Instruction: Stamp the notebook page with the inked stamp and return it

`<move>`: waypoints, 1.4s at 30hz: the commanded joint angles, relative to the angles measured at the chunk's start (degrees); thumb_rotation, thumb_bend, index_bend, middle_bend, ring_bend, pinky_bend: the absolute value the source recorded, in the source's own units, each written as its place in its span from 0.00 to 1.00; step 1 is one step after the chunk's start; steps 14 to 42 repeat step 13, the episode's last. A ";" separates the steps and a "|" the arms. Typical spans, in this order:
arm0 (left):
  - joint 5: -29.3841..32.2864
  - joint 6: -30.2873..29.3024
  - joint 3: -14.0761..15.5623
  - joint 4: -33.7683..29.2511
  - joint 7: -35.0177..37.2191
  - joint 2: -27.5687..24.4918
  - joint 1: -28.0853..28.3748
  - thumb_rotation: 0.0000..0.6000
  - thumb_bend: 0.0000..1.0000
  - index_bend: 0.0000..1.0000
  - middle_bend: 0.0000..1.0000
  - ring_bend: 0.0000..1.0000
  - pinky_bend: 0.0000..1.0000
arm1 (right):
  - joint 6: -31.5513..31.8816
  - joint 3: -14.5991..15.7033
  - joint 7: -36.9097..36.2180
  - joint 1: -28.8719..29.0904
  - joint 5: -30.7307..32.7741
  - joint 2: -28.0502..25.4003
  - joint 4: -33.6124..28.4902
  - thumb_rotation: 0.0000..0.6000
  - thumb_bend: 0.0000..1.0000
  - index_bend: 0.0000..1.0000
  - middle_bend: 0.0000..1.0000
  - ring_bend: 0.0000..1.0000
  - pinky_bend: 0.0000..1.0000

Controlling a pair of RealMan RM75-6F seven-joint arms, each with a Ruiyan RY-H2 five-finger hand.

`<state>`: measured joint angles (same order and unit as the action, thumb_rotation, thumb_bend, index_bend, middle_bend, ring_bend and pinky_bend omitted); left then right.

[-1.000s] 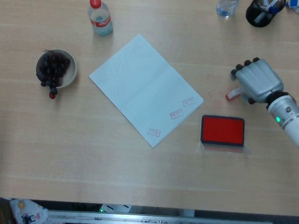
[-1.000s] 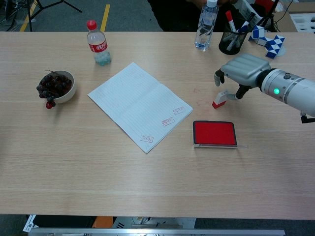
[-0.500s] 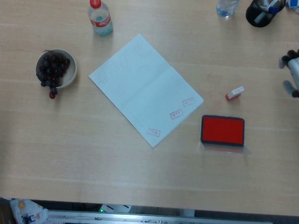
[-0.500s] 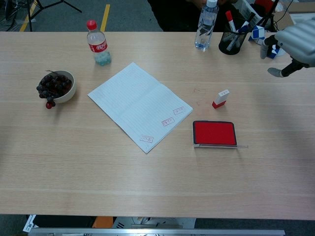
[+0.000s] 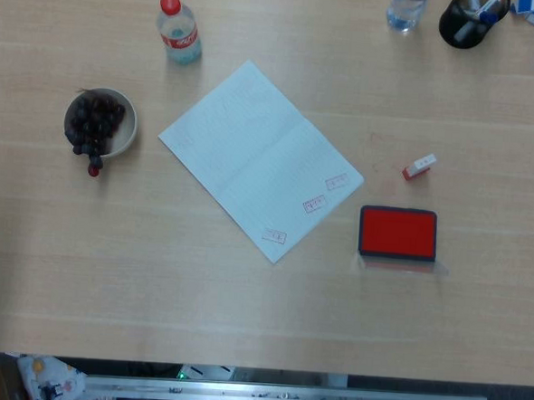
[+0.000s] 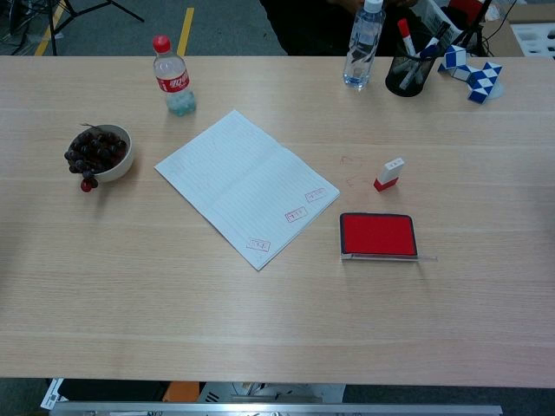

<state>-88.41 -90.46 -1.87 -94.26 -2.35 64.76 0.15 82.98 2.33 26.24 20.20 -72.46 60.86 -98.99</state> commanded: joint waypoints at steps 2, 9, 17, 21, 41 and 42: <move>-0.20 -0.15 0.19 -0.28 -0.03 -0.22 -0.10 1.00 0.19 0.24 0.21 0.17 0.10 | 3.95 0.43 -0.65 -3.44 -2.38 -0.96 -0.87 1.00 0.28 0.52 0.47 0.39 0.33; -0.26 0.09 0.40 -0.92 -0.22 -0.67 -0.04 1.00 0.19 0.24 0.21 0.17 0.10 | 6.17 -0.18 -1.49 -6.39 -4.32 -0.97 -0.76 1.00 0.28 0.52 0.47 0.39 0.34; -0.34 0.18 0.44 -1.12 -0.42 -0.67 0.07 1.00 0.19 0.24 0.21 0.17 0.10 | 5.85 -0.81 -2.04 -7.26 -4.62 -0.98 -0.79 1.00 0.28 0.52 0.47 0.39 0.34; -0.34 0.18 0.44 -1.12 -0.42 -0.67 0.07 1.00 0.19 0.24 0.21 0.17 0.10 | 5.85 -0.81 -2.04 -7.26 -4.62 -0.98 -0.79 1.00 0.28 0.52 0.47 0.39 0.34; -0.34 0.18 0.44 -1.12 -0.42 -0.67 0.07 1.00 0.19 0.24 0.21 0.17 0.10 | 5.85 -0.81 -2.04 -7.26 -4.62 -0.98 -0.79 1.00 0.28 0.52 0.47 0.39 0.34; -0.34 0.18 0.44 -1.12 -0.42 -0.67 0.07 1.00 0.19 0.24 0.21 0.17 0.10 | 5.85 -0.81 -2.04 -7.26 -4.62 -0.98 -0.79 1.00 0.28 0.52 0.47 0.39 0.34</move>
